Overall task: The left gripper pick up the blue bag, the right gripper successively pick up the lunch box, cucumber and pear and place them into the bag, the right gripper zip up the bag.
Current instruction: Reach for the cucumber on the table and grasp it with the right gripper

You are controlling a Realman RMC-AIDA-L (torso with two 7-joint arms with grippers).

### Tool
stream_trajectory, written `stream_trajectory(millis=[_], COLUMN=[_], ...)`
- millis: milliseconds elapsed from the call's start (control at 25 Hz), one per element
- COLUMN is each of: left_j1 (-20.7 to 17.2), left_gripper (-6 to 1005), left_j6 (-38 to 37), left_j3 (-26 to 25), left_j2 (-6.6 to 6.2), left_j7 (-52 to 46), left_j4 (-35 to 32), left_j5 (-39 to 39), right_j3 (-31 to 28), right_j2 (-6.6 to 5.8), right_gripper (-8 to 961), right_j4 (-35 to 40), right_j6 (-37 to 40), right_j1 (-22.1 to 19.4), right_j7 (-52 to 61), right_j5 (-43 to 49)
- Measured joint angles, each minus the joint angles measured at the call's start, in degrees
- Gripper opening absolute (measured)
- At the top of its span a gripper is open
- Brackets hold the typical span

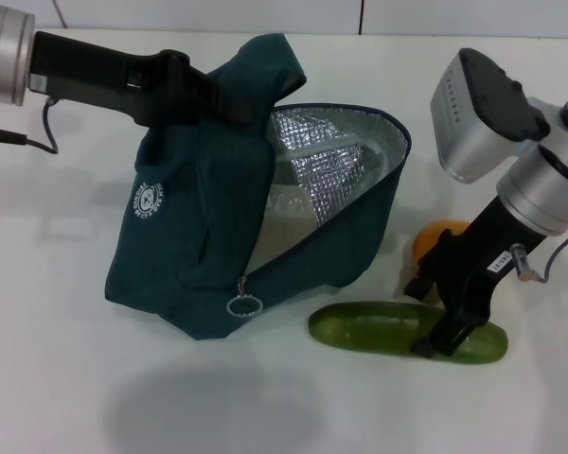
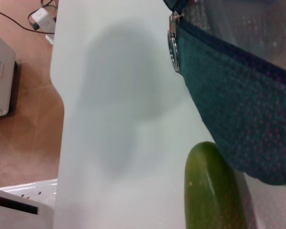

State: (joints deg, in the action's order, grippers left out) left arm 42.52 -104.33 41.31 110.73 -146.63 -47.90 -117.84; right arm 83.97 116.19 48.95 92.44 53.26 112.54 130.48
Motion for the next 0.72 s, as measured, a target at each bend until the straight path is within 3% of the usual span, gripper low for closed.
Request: stream_trajectory(millis=[400,720], left_j1=[0.1,0.1], left_gripper=[39,37], left_j6=[0.0,0.0], left_j3=[0.0,0.0], left_j2=[0.01,0.01], left_j7=[0.1,0.1], left_j4=[0.0,0.0], left_j5=[0.0,0.0], right_j3=[6.1,7.7], right_j2=[0.00,0.00], right_gripper=[722,656], right_j4=[-0.1,-0.1], right_j6=[-4.8,-6.2], right_j1=[-2.3,-2.7], right_j7=[0.1,0.2], right_j5=[-3.1,-3.4])
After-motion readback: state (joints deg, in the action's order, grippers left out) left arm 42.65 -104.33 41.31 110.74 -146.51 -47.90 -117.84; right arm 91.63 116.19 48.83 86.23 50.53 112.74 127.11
